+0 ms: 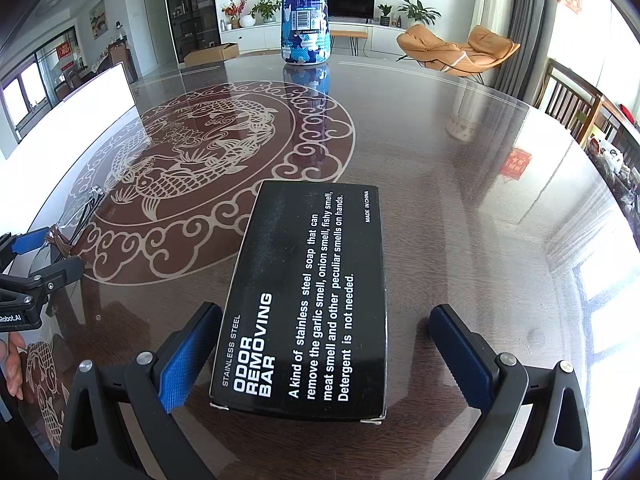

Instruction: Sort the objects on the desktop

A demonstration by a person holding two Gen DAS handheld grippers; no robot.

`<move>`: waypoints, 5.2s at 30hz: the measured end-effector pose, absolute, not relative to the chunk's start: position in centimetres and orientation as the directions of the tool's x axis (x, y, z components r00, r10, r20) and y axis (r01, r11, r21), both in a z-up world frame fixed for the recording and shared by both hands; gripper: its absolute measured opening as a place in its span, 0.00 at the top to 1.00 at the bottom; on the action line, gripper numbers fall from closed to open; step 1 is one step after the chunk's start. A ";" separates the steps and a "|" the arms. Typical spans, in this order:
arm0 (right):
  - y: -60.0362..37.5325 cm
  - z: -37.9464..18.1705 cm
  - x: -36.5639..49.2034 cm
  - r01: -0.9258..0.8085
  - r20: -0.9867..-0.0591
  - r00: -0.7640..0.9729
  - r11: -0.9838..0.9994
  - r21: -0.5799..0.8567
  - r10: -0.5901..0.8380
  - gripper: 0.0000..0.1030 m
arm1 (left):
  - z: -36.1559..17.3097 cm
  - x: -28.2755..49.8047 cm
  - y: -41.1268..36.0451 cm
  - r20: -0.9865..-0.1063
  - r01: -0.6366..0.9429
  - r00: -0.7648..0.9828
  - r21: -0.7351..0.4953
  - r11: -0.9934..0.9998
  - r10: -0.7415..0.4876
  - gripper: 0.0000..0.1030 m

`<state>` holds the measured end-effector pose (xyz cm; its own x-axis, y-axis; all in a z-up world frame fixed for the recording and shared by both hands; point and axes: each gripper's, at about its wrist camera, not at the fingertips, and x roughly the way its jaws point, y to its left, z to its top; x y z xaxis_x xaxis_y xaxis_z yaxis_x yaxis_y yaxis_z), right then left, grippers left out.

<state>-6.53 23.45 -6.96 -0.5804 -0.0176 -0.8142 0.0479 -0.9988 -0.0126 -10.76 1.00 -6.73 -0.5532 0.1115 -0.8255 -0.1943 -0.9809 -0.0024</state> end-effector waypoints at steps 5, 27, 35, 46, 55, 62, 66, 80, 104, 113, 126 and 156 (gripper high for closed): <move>23.4 -7.0 -6.5 0.048 -0.814 -0.580 -0.999 -0.013 -0.018 0.00 | -6.8 -10.8 1.0 -0.825 -0.194 -0.554 -0.002 -0.981 0.111 0.00; 23.5 -7.0 -6.5 0.048 -0.814 -0.580 -0.999 -0.012 -0.018 0.00 | -7.0 -10.7 0.9 -0.824 -0.194 -0.555 -0.001 -0.981 0.111 0.00; 23.5 -7.0 -6.5 0.047 -0.814 -0.580 -0.999 -0.012 -0.018 0.00 | -7.3 -10.7 0.9 -0.824 -0.193 -0.556 -0.001 -0.981 0.110 0.00; 23.1 -7.0 -7.4 0.108 -0.839 -0.542 -0.994 -0.012 -0.049 0.00 | -7.5 -11.2 0.3 -0.895 -0.334 -0.420 0.001 -0.943 0.148 0.00; 22.9 -5.8 -11.1 0.278 -0.959 -0.252 -0.959 0.059 -0.132 0.00 | -6.6 -12.4 1.4 -0.894 -0.400 -0.413 0.005 -0.917 0.175 0.77; 22.8 -5.1 -12.2 0.263 -0.972 -0.218 -0.964 0.033 -0.093 0.41 | -5.9 -11.8 0.6 -0.879 -0.374 -0.435 -0.018 -0.927 0.192 0.82; 22.3 -3.6 -11.4 0.300 -0.971 -0.230 -0.954 -0.007 -0.065 0.42 | -4.3 -10.5 -0.1 -0.857 -0.366 -0.471 -0.027 -0.930 0.210 0.82; 18.2 1.7 -9.2 0.383 -0.936 -0.316 -0.923 0.025 -0.157 0.42 | 4.0 -6.7 -6.9 -0.750 -0.271 -0.602 -0.128 -0.954 0.272 0.82; -24.0 9.5 -23.1 0.753 -0.828 -0.400 -0.656 -0.054 -0.392 0.42 | 2.8 -12.4 -32.6 -0.844 0.167 -0.536 -0.135 -0.977 0.025 0.82; -27.7 0.9 -28.5 0.733 -0.893 -0.339 -0.679 -0.053 -0.296 0.41 | -0.5 -14.2 -33.9 -0.896 0.201 -0.442 -0.124 -0.972 0.023 0.82; -22.5 5.6 -27.5 0.654 -0.803 -0.468 -0.756 -0.033 -0.370 0.06 | 4.0 -11.4 -31.8 -0.792 0.284 -0.587 -0.007 -0.959 -0.168 0.21; -18.6 6.5 -17.0 0.724 -0.778 -0.454 -0.689 -0.039 -0.433 0.01 | 10.2 -3.8 -28.4 -0.637 0.640 -0.584 0.020 -0.768 -0.503 0.01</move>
<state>-17.03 -18.58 6.46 -0.4540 -0.4335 -0.7784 0.7238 -0.6889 -0.0386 -3.85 -28.37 10.16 -0.5839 -0.5029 -0.6373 0.6396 -0.7684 0.0204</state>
